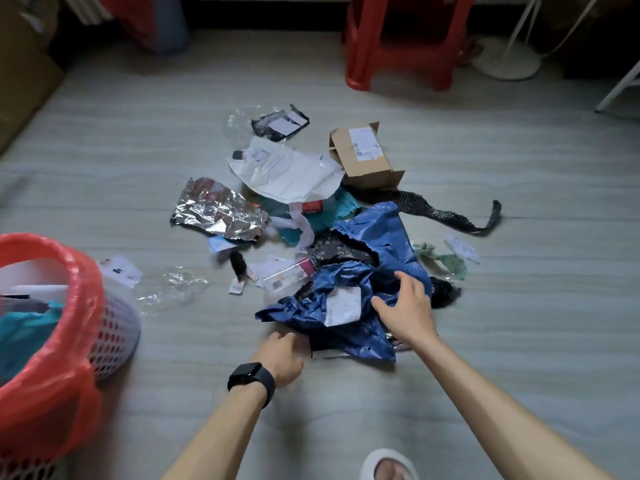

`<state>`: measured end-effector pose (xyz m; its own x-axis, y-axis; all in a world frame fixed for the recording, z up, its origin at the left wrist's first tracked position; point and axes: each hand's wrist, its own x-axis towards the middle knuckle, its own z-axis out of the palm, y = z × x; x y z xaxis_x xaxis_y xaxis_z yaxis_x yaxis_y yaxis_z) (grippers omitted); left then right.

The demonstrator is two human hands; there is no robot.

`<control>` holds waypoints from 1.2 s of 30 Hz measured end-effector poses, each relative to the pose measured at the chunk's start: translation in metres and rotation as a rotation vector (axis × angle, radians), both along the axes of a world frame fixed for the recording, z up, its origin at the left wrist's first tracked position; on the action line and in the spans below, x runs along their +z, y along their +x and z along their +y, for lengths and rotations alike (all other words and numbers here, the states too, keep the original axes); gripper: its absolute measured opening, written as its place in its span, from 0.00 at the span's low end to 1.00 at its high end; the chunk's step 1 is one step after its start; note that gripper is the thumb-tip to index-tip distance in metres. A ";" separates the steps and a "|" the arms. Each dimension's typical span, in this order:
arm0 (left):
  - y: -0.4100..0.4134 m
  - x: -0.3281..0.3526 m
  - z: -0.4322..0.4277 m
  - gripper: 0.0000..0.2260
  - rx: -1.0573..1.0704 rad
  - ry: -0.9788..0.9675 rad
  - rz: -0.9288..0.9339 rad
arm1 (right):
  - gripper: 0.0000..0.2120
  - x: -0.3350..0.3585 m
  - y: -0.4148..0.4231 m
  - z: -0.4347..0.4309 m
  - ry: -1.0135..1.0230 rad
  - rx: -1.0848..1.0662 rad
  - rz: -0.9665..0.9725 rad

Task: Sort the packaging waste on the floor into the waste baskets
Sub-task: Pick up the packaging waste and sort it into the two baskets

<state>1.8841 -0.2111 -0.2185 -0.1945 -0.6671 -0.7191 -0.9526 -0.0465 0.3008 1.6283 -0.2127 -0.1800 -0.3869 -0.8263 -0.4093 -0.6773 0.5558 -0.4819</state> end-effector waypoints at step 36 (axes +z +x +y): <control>0.003 0.034 -0.012 0.31 0.006 -0.220 0.074 | 0.58 -0.066 -0.015 -0.023 0.231 -0.306 -0.038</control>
